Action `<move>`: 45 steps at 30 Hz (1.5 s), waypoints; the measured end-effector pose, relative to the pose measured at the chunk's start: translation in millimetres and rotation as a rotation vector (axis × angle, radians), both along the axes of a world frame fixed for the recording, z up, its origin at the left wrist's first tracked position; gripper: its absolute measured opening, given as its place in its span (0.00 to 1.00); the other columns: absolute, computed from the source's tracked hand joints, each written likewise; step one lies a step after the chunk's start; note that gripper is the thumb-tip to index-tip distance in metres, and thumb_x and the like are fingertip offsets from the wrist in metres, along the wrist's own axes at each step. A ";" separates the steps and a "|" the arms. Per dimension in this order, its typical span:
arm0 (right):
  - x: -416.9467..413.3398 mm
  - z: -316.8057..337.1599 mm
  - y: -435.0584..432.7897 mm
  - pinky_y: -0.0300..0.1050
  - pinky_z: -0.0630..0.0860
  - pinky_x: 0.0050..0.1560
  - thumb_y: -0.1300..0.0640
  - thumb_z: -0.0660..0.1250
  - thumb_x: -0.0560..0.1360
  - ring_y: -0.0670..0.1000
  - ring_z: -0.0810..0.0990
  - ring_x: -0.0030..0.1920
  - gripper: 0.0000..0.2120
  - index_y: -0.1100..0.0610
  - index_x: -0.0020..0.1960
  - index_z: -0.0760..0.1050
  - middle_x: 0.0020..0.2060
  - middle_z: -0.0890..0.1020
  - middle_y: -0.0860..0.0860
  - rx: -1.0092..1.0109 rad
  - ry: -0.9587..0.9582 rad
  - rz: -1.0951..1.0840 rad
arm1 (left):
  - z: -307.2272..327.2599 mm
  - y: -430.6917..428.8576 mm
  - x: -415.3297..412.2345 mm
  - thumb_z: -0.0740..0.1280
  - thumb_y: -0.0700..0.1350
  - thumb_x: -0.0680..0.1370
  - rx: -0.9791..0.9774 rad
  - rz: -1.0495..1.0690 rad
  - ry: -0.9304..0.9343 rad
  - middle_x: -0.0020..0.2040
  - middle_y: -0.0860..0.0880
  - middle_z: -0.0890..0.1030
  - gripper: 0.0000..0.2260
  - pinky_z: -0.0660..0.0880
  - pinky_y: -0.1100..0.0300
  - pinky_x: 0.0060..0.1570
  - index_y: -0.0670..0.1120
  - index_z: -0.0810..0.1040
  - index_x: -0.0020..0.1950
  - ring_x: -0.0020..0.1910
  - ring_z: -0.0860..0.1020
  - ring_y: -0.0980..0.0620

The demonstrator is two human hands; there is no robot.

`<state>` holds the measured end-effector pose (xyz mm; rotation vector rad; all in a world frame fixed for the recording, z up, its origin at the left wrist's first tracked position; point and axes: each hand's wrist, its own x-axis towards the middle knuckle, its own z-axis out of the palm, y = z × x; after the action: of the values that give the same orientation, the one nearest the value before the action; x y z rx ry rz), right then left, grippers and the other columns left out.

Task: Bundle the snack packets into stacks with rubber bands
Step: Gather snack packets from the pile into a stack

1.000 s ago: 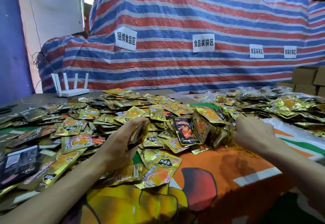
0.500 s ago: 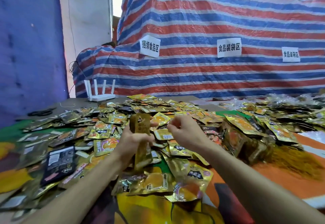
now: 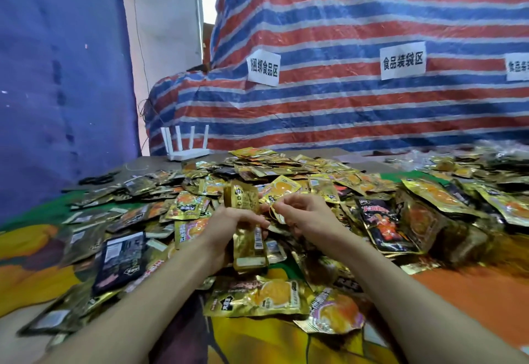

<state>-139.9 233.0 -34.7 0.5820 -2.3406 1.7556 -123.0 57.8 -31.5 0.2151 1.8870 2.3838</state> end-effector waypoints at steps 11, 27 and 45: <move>-0.7 1.0 3.1 0.39 0.65 0.30 0.56 0.67 0.81 0.47 0.70 0.32 0.08 0.58 0.46 0.80 0.34 0.74 0.52 -0.047 -0.067 -0.020 | 3.8 -5.9 3.4 0.66 0.32 0.67 0.137 -0.176 -0.086 0.40 0.42 0.79 0.17 0.80 0.55 0.35 0.37 0.79 0.55 0.36 0.78 0.46; 1.0 12.0 9.2 0.44 0.83 0.38 0.68 0.66 0.72 0.49 0.81 0.31 0.24 0.56 0.66 0.77 0.50 0.86 0.54 -0.697 -0.331 0.478 | 1.5 -13.4 -2.5 0.62 0.33 0.72 0.313 -0.507 -0.125 0.40 0.45 0.76 0.12 0.74 0.57 0.43 0.39 0.76 0.53 0.37 0.74 0.48; 23.0 -10.9 -38.3 0.55 0.85 0.47 0.51 0.84 0.60 0.50 0.86 0.52 0.32 0.37 0.62 0.79 0.62 0.78 0.51 -0.153 -0.110 0.211 | 8.0 -2.2 -12.3 0.69 0.60 0.77 0.347 0.546 -0.028 0.59 0.41 0.78 0.25 0.76 0.38 0.60 0.42 0.70 0.61 0.62 0.77 0.38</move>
<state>-116.8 194.7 -45.6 0.7485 -2.2583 2.0870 -135.3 55.6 -23.5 -0.3596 1.6644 3.0355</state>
